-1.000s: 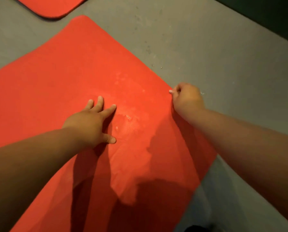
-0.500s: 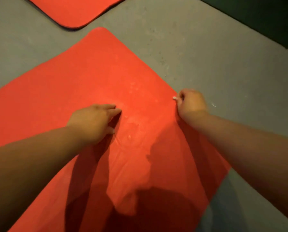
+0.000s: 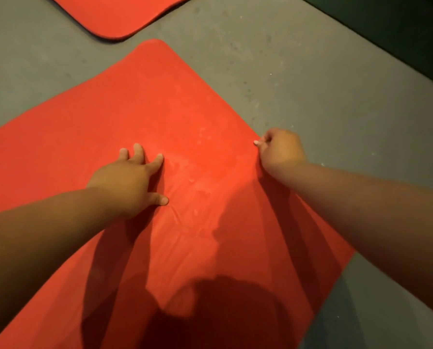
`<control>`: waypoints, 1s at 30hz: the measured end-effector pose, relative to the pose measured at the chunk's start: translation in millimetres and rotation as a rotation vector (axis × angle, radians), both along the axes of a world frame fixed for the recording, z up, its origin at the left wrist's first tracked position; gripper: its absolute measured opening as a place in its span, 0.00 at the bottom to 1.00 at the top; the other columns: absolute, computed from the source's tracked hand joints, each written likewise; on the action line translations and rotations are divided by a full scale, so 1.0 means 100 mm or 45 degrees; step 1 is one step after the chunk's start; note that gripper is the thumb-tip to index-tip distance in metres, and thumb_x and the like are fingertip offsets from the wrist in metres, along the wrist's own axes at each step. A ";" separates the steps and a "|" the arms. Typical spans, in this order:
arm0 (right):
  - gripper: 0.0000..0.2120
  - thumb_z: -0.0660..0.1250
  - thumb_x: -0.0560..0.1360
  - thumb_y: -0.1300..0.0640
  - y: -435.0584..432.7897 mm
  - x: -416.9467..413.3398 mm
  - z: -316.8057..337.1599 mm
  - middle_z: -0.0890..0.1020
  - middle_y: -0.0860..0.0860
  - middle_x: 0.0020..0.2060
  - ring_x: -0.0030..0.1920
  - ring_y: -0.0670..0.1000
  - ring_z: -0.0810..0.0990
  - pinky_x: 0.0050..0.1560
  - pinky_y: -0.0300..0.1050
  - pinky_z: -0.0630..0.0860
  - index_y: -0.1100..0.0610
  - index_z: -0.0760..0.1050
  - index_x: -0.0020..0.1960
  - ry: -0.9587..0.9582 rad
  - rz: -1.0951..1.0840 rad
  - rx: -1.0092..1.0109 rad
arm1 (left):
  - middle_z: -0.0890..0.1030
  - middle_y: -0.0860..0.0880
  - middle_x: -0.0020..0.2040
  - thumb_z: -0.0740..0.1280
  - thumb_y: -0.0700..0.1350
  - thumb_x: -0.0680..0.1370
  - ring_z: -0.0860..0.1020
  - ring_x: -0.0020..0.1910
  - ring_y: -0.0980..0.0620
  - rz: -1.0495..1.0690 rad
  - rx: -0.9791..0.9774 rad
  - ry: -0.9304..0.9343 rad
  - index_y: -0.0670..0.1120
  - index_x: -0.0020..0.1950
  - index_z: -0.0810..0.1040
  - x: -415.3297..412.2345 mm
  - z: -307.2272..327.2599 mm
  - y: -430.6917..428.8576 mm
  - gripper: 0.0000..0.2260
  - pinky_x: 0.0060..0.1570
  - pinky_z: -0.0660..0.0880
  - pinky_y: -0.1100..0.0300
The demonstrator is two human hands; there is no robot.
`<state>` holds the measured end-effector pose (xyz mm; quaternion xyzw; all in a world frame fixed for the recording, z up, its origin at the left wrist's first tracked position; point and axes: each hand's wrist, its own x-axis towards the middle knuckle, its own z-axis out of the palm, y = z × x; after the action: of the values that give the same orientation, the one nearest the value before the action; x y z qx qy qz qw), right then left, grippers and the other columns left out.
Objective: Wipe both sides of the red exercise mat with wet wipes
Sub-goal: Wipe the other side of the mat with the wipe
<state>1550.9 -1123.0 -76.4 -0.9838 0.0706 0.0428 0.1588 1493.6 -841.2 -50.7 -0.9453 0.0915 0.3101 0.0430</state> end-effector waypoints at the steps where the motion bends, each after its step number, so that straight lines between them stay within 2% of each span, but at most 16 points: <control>1: 0.08 0.65 0.77 0.58 0.01 0.04 0.00 0.82 0.61 0.49 0.52 0.61 0.79 0.50 0.48 0.72 0.62 0.78 0.49 0.067 -0.098 -0.019 | 0.43 0.42 0.79 0.63 0.68 0.73 0.49 0.77 0.37 0.004 -0.008 0.004 0.55 0.78 0.42 0.01 0.01 0.00 0.44 0.69 0.62 0.44; 2: 0.08 0.64 0.78 0.58 0.07 0.00 0.00 0.82 0.61 0.50 0.53 0.60 0.79 0.50 0.48 0.71 0.62 0.78 0.50 0.083 -0.122 -0.025 | 0.43 0.42 0.79 0.63 0.67 0.73 0.49 0.77 0.37 0.013 -0.016 0.007 0.55 0.79 0.43 0.01 0.02 -0.01 0.44 0.69 0.62 0.44; 4: 0.07 0.63 0.77 0.60 0.32 -0.33 0.01 0.80 0.60 0.49 0.52 0.60 0.78 0.51 0.48 0.69 0.61 0.77 0.49 0.010 0.023 0.038 | 0.44 0.42 0.79 0.64 0.67 0.72 0.50 0.76 0.37 0.010 -0.009 0.003 0.54 0.79 0.43 0.00 0.03 -0.01 0.44 0.69 0.62 0.45; 7: 0.04 0.62 0.77 0.59 0.73 -1.03 0.02 0.77 0.58 0.47 0.49 0.60 0.77 0.51 0.51 0.71 0.58 0.75 0.47 0.170 0.667 0.185 | 0.46 0.43 0.79 0.64 0.67 0.73 0.53 0.76 0.39 -0.021 -0.016 0.003 0.56 0.78 0.45 0.03 0.07 0.01 0.42 0.67 0.64 0.47; 9: 0.05 0.62 0.77 0.58 0.72 -1.04 0.02 0.77 0.58 0.46 0.48 0.60 0.77 0.50 0.52 0.72 0.58 0.74 0.46 0.184 0.826 0.192 | 0.49 0.46 0.79 0.65 0.65 0.73 0.58 0.76 0.43 -0.060 -0.025 -0.031 0.58 0.78 0.49 0.10 0.13 0.07 0.39 0.66 0.66 0.51; 10: 0.04 0.63 0.77 0.58 0.65 -0.87 0.00 0.78 0.58 0.46 0.48 0.60 0.77 0.50 0.51 0.70 0.59 0.75 0.47 0.090 0.734 0.160 | 0.52 0.49 0.79 0.66 0.64 0.74 0.62 0.74 0.45 -0.068 -0.040 -0.066 0.58 0.78 0.52 0.12 0.16 0.12 0.37 0.65 0.67 0.53; 12: 0.04 0.66 0.75 0.61 0.43 -0.35 -0.04 0.80 0.61 0.45 0.47 0.61 0.79 0.49 0.50 0.68 0.62 0.77 0.45 -0.161 0.337 0.098 | 0.56 0.53 0.78 0.68 0.63 0.72 0.64 0.73 0.48 -0.023 -0.075 -0.146 0.58 0.77 0.56 0.13 0.15 0.26 0.37 0.65 0.68 0.54; 14: 0.07 0.65 0.76 0.59 0.20 0.11 -0.01 0.81 0.62 0.47 0.50 0.61 0.79 0.49 0.49 0.69 0.63 0.78 0.47 -0.095 -0.005 0.016 | 0.56 0.49 0.78 0.70 0.64 0.70 0.58 0.74 0.43 0.093 -0.100 -0.180 0.55 0.78 0.55 0.10 0.08 0.33 0.41 0.68 0.64 0.48; 16: 0.08 0.64 0.77 0.58 0.23 0.18 -0.03 0.81 0.62 0.49 0.51 0.61 0.78 0.49 0.49 0.70 0.62 0.78 0.48 -0.026 -0.051 -0.025 | 0.52 0.43 0.77 0.70 0.67 0.67 0.54 0.74 0.36 0.230 -0.072 -0.132 0.54 0.78 0.52 0.12 0.02 0.36 0.46 0.69 0.62 0.42; 18: 0.07 0.63 0.77 0.59 0.50 -0.19 -0.05 0.80 0.61 0.48 0.50 0.61 0.77 0.50 0.50 0.70 0.61 0.78 0.48 -0.036 0.160 0.052 | 0.49 0.42 0.78 0.69 0.68 0.67 0.54 0.74 0.33 0.259 -0.035 -0.060 0.54 0.79 0.49 0.17 0.00 0.37 0.48 0.68 0.62 0.40; 21: 0.05 0.62 0.76 0.60 0.95 -1.00 -0.01 0.78 0.57 0.47 0.49 0.60 0.77 0.52 0.51 0.73 0.58 0.77 0.49 0.175 0.774 0.246 | 0.46 0.42 0.78 0.69 0.68 0.67 0.53 0.74 0.32 0.242 -0.023 -0.041 0.54 0.79 0.47 0.21 0.02 0.37 0.49 0.68 0.62 0.42; 22: 0.05 0.62 0.76 0.60 0.97 -1.06 0.00 0.77 0.57 0.46 0.48 0.60 0.78 0.50 0.53 0.75 0.58 0.76 0.47 0.207 0.890 0.255 | 0.46 0.42 0.78 0.69 0.68 0.68 0.53 0.74 0.32 0.237 -0.022 -0.049 0.54 0.79 0.47 0.21 0.02 0.36 0.48 0.68 0.62 0.42; 24: 0.06 0.62 0.76 0.58 0.85 -0.76 -0.04 0.78 0.58 0.44 0.47 0.61 0.77 0.49 0.53 0.73 0.59 0.76 0.46 0.073 0.750 0.245 | 0.46 0.42 0.78 0.69 0.68 0.68 0.54 0.74 0.32 0.232 -0.018 -0.050 0.54 0.79 0.47 0.21 0.00 0.35 0.48 0.67 0.63 0.42; 26: 0.07 0.63 0.76 0.58 0.63 -0.20 -0.10 0.79 0.60 0.45 0.48 0.61 0.77 0.50 0.51 0.69 0.61 0.76 0.45 -0.103 0.327 0.180 | 0.46 0.42 0.78 0.68 0.68 0.68 0.54 0.74 0.32 0.225 -0.010 -0.041 0.54 0.79 0.46 0.21 -0.01 0.37 0.48 0.67 0.63 0.42; 28: 0.06 0.63 0.76 0.59 0.39 0.25 -0.09 0.80 0.62 0.48 0.50 0.61 0.77 0.49 0.50 0.68 0.61 0.77 0.46 -0.123 0.035 0.091 | 0.46 0.42 0.78 0.68 0.69 0.68 0.53 0.74 0.33 0.222 -0.012 -0.045 0.54 0.79 0.46 0.20 -0.02 0.37 0.48 0.67 0.63 0.43; 30: 0.06 0.62 0.77 0.60 0.39 0.32 -0.11 0.80 0.61 0.49 0.51 0.61 0.77 0.49 0.49 0.68 0.61 0.77 0.47 -0.110 -0.042 0.031 | 0.46 0.42 0.78 0.68 0.68 0.68 0.53 0.74 0.32 0.214 -0.015 -0.041 0.54 0.79 0.45 0.20 -0.02 0.37 0.48 0.68 0.62 0.43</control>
<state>1583.0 -1084.4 -87.3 -0.9815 0.0793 -0.0016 0.1742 1513.8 -804.5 -52.5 -0.9548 0.0130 0.2967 0.0129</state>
